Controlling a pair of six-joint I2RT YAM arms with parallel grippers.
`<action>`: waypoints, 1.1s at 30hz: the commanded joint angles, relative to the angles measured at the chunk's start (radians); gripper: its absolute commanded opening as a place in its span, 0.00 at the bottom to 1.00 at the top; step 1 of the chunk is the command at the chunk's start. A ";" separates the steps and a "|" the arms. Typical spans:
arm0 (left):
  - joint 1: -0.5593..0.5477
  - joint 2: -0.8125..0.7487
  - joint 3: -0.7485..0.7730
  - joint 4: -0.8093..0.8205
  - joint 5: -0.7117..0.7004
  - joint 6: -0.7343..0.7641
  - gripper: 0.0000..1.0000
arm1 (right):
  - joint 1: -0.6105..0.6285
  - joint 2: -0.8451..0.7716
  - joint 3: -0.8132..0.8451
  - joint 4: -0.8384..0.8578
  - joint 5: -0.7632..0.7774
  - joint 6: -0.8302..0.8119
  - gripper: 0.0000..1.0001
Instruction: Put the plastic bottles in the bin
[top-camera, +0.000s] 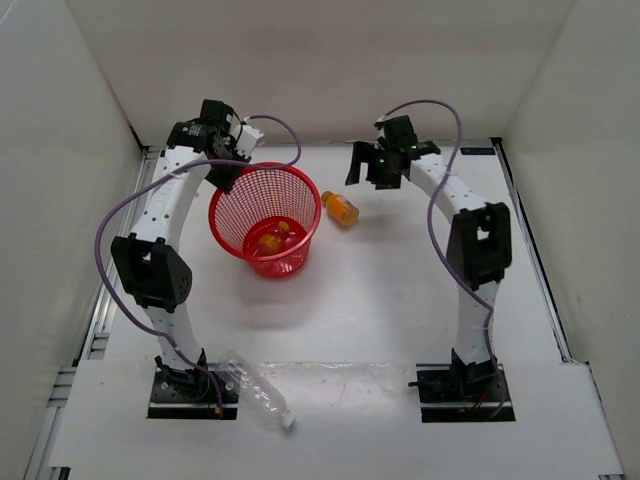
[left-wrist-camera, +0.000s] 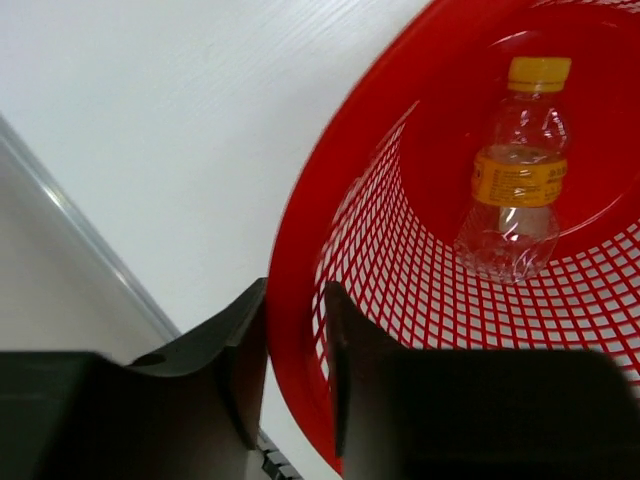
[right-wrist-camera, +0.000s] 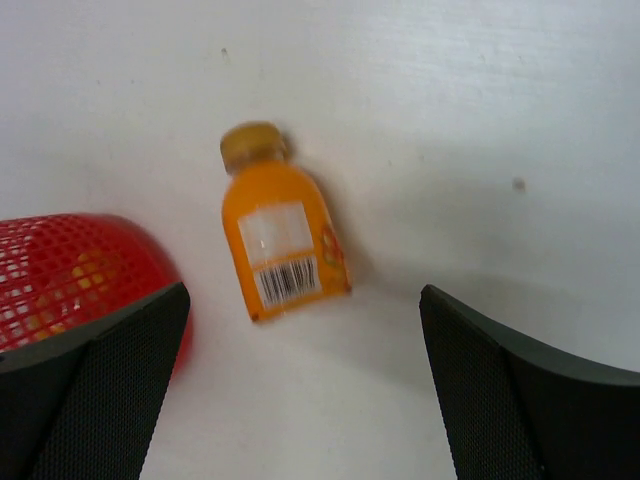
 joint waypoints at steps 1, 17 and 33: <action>0.074 0.025 0.046 0.017 -0.091 0.014 0.40 | 0.061 0.119 0.206 -0.130 0.013 -0.129 0.99; 0.154 0.025 0.074 0.017 -0.005 -0.013 0.84 | 0.213 0.223 0.173 -0.242 0.281 -0.082 0.90; 0.223 -0.091 0.023 0.017 0.069 -0.023 1.00 | 0.170 0.324 0.305 -0.208 0.206 -0.046 0.98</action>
